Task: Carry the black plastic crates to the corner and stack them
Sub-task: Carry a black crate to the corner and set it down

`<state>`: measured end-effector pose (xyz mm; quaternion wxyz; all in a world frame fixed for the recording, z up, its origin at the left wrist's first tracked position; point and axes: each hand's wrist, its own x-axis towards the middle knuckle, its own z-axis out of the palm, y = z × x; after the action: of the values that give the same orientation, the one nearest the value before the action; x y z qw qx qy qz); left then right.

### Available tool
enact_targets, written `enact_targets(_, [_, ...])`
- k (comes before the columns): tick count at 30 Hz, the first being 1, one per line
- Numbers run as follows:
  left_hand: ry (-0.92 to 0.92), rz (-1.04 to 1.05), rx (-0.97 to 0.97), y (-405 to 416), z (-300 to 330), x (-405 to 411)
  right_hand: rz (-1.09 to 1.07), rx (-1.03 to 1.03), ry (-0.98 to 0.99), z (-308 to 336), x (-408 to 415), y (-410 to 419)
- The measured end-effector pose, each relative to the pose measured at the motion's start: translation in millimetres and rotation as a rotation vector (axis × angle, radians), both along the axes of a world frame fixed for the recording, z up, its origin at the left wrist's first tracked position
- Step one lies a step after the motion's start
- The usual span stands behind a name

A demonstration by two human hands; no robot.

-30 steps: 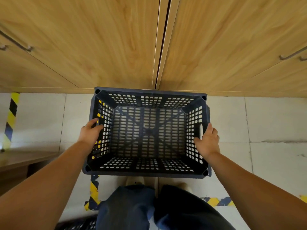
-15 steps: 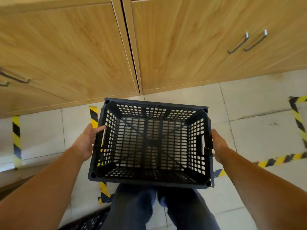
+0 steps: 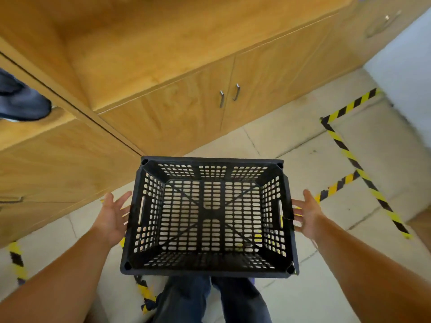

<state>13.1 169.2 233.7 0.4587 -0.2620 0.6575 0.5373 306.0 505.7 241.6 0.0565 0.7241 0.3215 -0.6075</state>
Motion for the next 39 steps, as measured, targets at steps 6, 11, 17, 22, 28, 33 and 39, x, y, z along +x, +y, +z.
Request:
enact_targets(6, [0.056,-0.082,-0.007,83,58,24,-0.117,0.019,0.070,64,55,55])
enact_targets(11, [0.066,-0.140,0.017,157,105,50,-0.209,0.070,0.133,116,103,101])
enact_targets(17, [0.036,-0.208,0.093,246,150,76,-0.282,0.138,0.149,169,152,151])
enact_targets(22, [0.013,-0.305,0.126,314,172,86,-0.366,0.184,0.133,198,178,186])
enact_targets(28, [-0.014,-0.471,0.112,401,188,81,-0.522,0.178,0.128,219,202,224])
enact_targets(33, [-0.047,-0.664,0.108,483,193,68,-0.682,0.212,0.109,233,210,255])
enact_targets(39, [-0.103,-0.800,0.081,584,201,64,-0.911,0.299,0.133,235,224,285])
